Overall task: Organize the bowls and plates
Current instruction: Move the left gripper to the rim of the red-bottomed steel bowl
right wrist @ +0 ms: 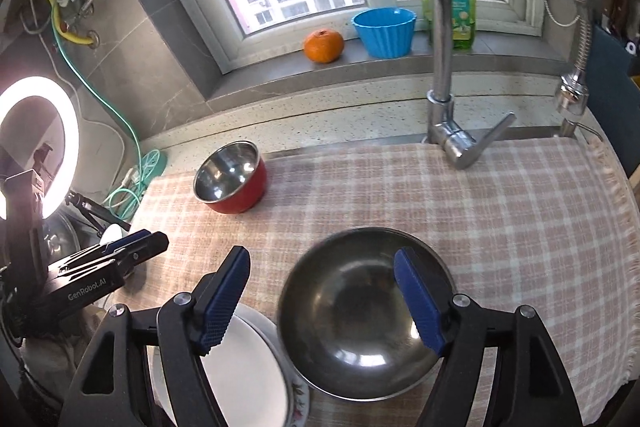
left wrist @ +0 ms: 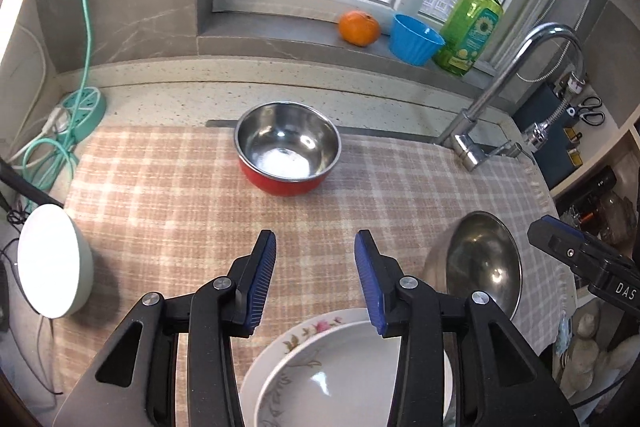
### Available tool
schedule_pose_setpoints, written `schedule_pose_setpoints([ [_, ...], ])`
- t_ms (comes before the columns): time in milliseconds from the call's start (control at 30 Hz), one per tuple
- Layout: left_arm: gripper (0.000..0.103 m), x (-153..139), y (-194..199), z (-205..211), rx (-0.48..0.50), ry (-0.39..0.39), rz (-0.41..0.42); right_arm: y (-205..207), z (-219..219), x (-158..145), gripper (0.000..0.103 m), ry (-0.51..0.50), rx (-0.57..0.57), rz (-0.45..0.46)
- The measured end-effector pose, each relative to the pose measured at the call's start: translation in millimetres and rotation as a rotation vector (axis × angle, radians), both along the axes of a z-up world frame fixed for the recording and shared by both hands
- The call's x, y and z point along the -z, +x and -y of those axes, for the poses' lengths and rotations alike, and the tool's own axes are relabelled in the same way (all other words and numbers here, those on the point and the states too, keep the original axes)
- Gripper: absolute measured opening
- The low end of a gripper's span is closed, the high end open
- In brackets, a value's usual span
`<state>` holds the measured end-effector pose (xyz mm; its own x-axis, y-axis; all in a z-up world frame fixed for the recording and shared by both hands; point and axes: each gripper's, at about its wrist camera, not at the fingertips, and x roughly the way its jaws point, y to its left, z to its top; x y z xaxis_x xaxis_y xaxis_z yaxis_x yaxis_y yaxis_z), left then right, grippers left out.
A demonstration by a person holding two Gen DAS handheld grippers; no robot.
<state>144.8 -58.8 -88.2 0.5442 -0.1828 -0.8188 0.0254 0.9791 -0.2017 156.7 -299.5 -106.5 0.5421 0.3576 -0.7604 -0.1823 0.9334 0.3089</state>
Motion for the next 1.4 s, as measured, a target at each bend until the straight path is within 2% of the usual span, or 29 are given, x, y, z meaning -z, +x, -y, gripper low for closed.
schedule_pose_setpoints([
  [333,0.039,0.1,24.1,-47.6,-0.082,-0.033,-0.027,38.3,-44.6,-12.9,0.071,0.036,-0.060,-0.024],
  [567,0.039,7.6,50.0,-60.6,-0.093,-0.050,-0.057,70.2,-71.1,-12.0,0.070,0.057,-0.088,-0.045],
  [700,0.039,16.6,64.7,-63.8,-0.097,-0.086,-0.085,90.1,-86.6,-6.2,0.060,0.054,-0.109,-0.063],
  [867,0.037,29.6,80.5,-68.8,-0.112,-0.129,-0.115,116.1,-100.5,10.6,0.057,0.048,-0.120,-0.112],
  [1033,0.036,41.2,93.2,-70.5,-0.116,-0.145,-0.135,139.5,-106.7,35.3,0.044,0.061,-0.104,-0.184],
  [1100,0.036,44.3,98.5,-71.2,-0.119,-0.141,-0.140,147.8,-108.7,43.2,0.043,0.072,-0.097,-0.208],
  [1167,0.029,47.6,103.4,-74.3,-0.126,-0.147,-0.148,153.8,-110.5,49.0,0.040,0.071,-0.092,-0.222],
  [1400,0.026,56.6,114.3,-79.3,-0.134,-0.157,-0.165,169.1,-114.7,64.7,0.034,0.062,-0.082,-0.261],
])
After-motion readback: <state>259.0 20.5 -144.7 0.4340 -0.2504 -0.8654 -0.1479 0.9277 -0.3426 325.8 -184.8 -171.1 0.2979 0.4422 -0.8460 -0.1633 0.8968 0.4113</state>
